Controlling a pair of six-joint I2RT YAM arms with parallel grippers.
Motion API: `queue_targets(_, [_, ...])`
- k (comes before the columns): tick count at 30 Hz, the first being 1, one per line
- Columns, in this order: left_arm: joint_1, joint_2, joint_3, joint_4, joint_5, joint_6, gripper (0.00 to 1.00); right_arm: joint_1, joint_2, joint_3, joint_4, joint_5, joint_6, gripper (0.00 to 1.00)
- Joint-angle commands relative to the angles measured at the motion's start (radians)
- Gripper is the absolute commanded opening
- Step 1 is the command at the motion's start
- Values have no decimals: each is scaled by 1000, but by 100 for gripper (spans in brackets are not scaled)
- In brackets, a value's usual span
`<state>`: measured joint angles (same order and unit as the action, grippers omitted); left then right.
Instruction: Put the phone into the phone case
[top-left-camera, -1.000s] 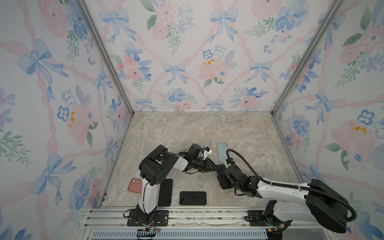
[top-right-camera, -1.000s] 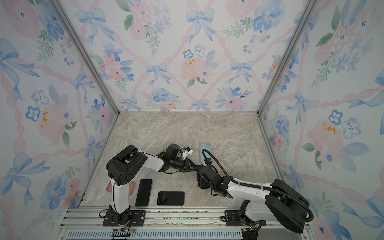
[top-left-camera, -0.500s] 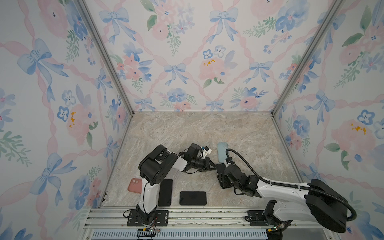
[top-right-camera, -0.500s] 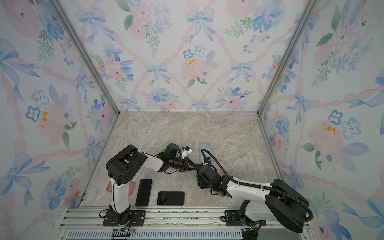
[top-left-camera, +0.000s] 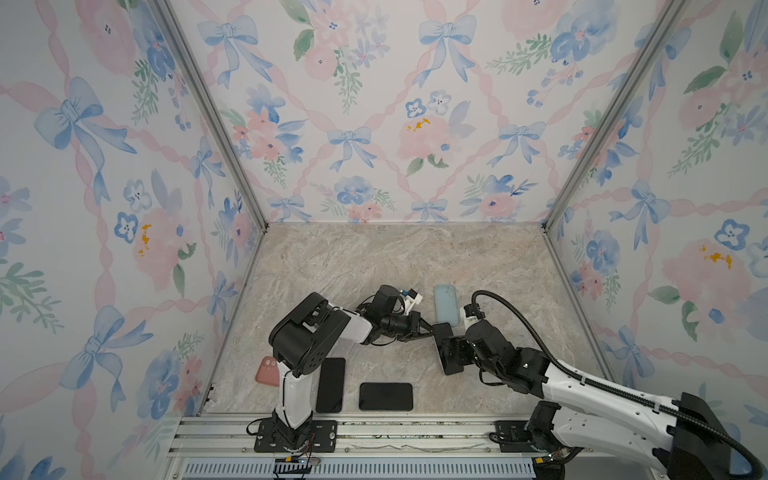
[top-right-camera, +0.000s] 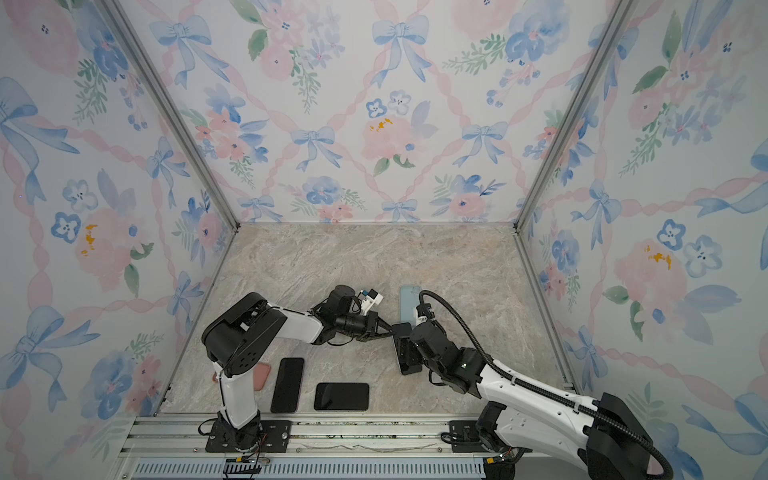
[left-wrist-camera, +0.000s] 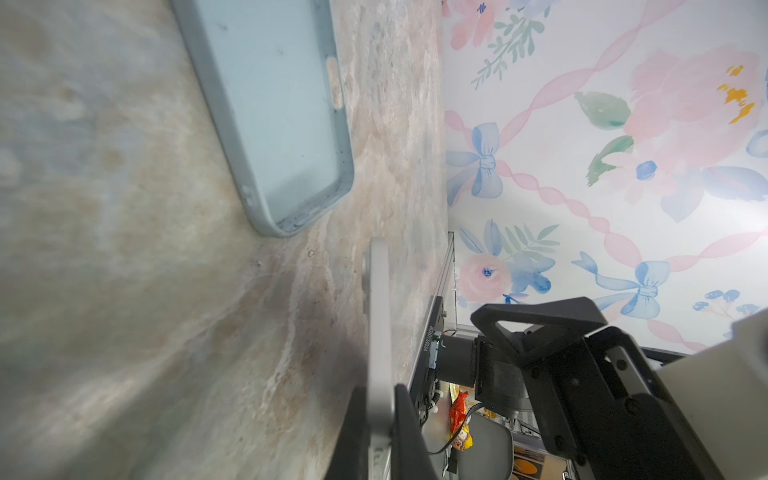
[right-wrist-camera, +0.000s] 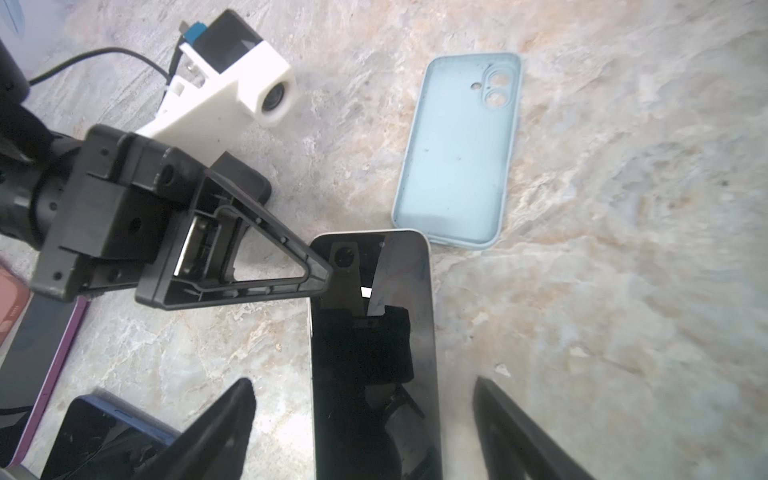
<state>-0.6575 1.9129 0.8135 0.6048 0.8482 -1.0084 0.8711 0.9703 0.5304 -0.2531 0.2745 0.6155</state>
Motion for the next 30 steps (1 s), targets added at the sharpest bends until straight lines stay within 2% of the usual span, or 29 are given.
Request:
queue_targets(1, [21, -85, 3, 63, -1, -58, 0, -81, -61, 42, -132, -18, -51, 84])
queue_targets(4, [43, -115, -2, 104, -16, -115, 0, -169, -128, 41, -131, -111, -13, 85])
queue_targets(10, [68, -143, -11, 232, -80, -237, 0, -345, -221, -10, -82, -314, 163, 87])
queue_targets(15, [79, -112, -4, 374, -113, -344, 0, -454, -303, -98, 48, -485, 347, 88])
queue_targets(18, [79, -84, 6, 468, -123, -404, 0, -488, -340, -163, 161, -537, 454, 89])
queue_targets(23, [79, -62, 14, 531, -135, -451, 0, -519, -373, -269, 383, -574, 600, 87])
queue_targets(30, [70, -34, 6, 631, -151, -526, 0, -533, -318, -287, 524, -574, 633, 82])
